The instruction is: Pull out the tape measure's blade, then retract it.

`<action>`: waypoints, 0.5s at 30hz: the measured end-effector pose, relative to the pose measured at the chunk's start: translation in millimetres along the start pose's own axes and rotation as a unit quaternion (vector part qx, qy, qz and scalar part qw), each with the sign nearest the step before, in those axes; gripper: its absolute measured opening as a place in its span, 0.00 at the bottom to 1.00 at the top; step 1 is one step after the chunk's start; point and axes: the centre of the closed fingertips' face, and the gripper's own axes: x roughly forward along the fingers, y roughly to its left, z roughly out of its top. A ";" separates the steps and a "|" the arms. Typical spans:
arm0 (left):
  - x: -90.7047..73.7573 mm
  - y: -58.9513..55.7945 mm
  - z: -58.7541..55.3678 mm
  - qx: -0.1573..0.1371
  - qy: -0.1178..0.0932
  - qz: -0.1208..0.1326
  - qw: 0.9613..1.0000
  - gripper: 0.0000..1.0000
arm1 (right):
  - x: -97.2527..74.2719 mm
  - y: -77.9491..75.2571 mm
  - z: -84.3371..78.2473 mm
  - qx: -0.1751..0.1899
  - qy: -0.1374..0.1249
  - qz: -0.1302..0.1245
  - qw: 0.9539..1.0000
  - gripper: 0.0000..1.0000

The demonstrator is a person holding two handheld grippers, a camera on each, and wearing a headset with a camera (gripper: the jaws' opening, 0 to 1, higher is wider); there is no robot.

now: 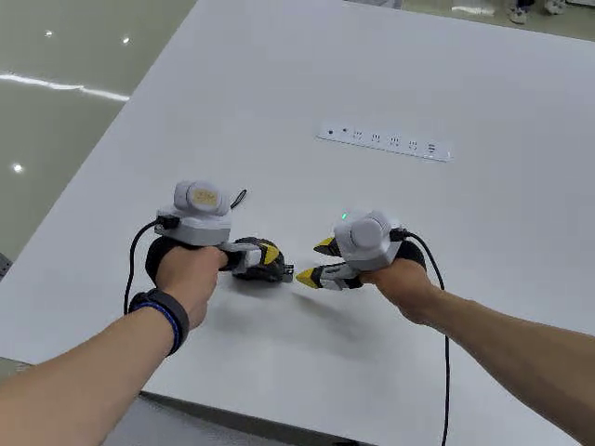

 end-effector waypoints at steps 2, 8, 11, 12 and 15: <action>-3.8 0.4 2.5 0.016 -0.004 -0.002 1.000 0.58 | -5.5 -1.7 1.7 0.004 -0.006 -0.006 1.000 0.40; -19.4 2.9 8.2 0.044 -0.017 -0.018 0.999 0.58 | -25.5 -8.9 9.0 0.039 -0.038 -0.026 0.998 0.45; -27.3 5.5 10.9 0.057 -0.022 -0.023 0.998 0.59 | -33.1 -10.4 10.3 0.046 -0.044 -0.034 0.997 0.48; -29.4 6.0 11.8 0.061 -0.023 -0.025 0.998 0.60 | -35.4 -10.5 11.4 0.050 -0.049 -0.035 0.997 0.49; -32.4 6.8 13.4 0.066 -0.026 -0.027 0.997 0.62 | -38.2 -11.1 12.2 0.053 -0.052 -0.037 0.997 0.51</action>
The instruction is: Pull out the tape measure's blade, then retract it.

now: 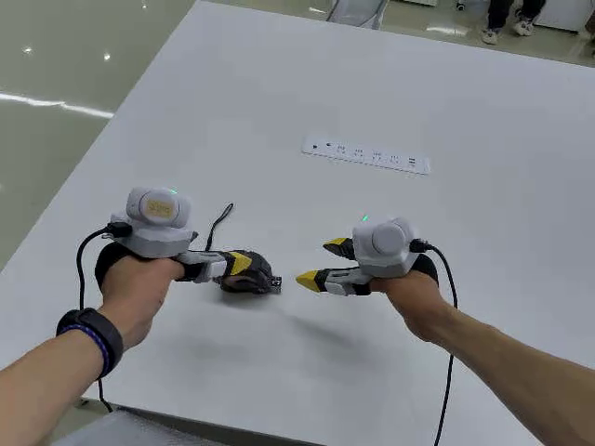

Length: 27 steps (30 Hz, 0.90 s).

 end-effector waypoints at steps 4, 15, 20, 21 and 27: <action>-6.2 1.6 3.0 0.014 -0.004 -0.004 1.000 0.63 | -6.2 -0.3 2.7 0.003 -0.007 -0.004 1.000 0.54; -42.6 9.4 13.0 0.064 -0.038 -0.032 0.997 0.68 | -48.3 2.3 -2.3 0.022 -0.031 -0.041 0.998 0.63; -49.2 11.0 7.0 0.070 -0.041 -0.035 0.996 0.70 | -62.4 5.3 -11.8 0.030 -0.032 -0.057 0.997 0.65; -51.3 11.7 4.8 0.072 -0.041 -0.035 0.996 0.70 | -66.4 5.2 -14.6 0.035 -0.033 -0.063 0.997 0.66; -59.7 11.5 -3.1 0.069 -0.046 -0.033 0.996 0.71 | -85.7 10.3 -26.0 0.054 -0.041 -0.085 0.994 0.68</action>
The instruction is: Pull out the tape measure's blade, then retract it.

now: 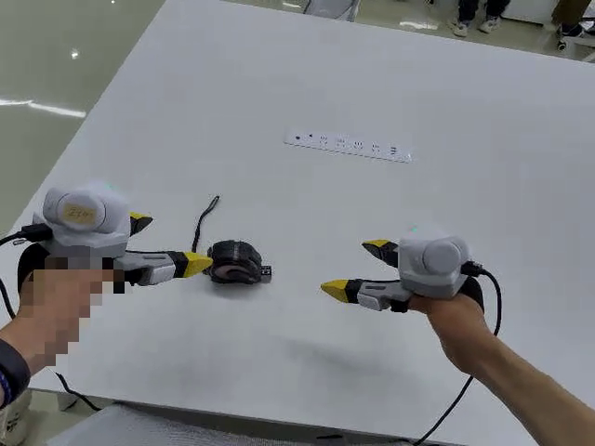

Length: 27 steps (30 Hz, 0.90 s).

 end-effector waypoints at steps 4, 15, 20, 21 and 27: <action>-2.1 -2.6 -3.9 0.000 -0.002 0.001 1.000 0.72 | -8.7 1.4 -8.4 0.009 -0.001 -0.010 1.000 0.69; -6.6 -9.5 -16.0 0.007 0.001 0.000 1.000 0.74 | -23.2 12.8 -22.6 0.023 0.000 -0.025 0.999 0.73; -9.8 -12.4 -15.5 0.003 -0.004 0.000 1.000 0.75 | -28.9 12.7 -19.7 0.034 -0.013 -0.032 0.999 0.74; -10.5 -13.0 -15.3 0.004 -0.004 0.001 1.000 0.75 | -29.6 13.7 -19.3 0.034 -0.012 -0.031 0.999 0.75; -17.1 -14.3 -13.6 -0.003 -0.014 0.003 1.000 0.76 | -34.5 18.8 -18.9 0.036 -0.015 -0.031 0.999 0.76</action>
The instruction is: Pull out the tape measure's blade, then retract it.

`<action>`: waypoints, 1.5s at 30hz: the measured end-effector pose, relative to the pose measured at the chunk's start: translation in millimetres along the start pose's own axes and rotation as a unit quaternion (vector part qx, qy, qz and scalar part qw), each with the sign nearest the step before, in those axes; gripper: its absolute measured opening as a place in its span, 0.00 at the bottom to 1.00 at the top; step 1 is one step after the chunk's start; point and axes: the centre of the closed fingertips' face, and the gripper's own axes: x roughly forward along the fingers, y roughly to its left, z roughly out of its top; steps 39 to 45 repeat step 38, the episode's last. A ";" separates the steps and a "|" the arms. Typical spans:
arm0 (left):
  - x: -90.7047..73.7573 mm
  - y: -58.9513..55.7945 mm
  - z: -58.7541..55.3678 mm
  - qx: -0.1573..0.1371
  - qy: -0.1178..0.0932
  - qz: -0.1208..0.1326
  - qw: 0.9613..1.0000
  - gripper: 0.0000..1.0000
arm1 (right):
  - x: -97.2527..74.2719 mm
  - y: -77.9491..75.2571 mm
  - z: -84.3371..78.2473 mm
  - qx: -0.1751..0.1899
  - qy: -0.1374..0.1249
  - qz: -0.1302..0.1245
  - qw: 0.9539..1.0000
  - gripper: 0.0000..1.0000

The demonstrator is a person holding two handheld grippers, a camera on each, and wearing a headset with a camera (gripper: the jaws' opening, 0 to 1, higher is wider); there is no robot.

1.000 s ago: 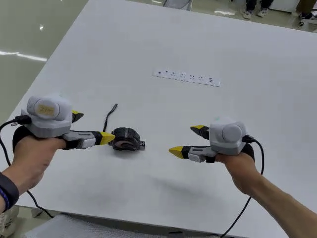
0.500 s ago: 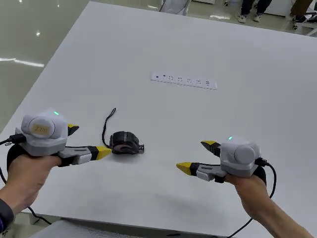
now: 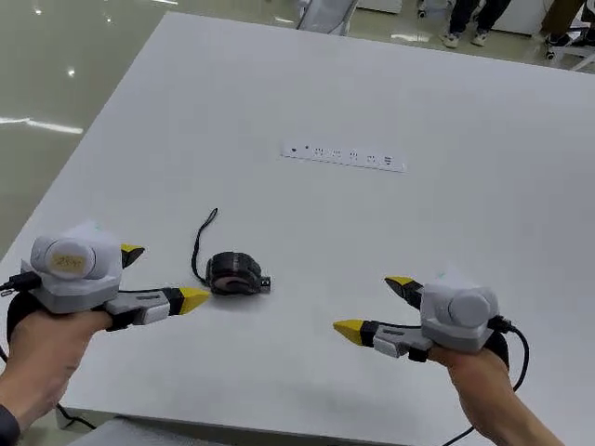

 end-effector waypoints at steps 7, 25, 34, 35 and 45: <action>-4.8 2.2 -0.8 -0.004 -0.003 0.005 1.000 0.76 | -1.9 5.2 -2.0 0.001 0.004 0.002 1.000 0.77; -6.3 -0.9 -3.5 -0.014 -0.008 0.005 1.000 0.76 | -9.6 17.0 -18.8 0.020 0.015 -0.001 1.000 0.77; -6.7 -0.8 -8.6 -0.007 0.001 0.003 1.000 0.76 | -10.1 18.8 -21.5 0.023 0.017 -0.001 1.000 0.77; -9.2 0.8 -9.0 -0.012 -0.002 0.002 1.000 0.77 | -10.0 19.9 -22.2 0.024 0.017 -0.001 1.000 0.77; -10.6 1.5 -7.8 -0.014 -0.004 0.002 1.000 0.77 | -10.9 19.4 -21.7 0.026 0.015 -0.004 1.000 0.77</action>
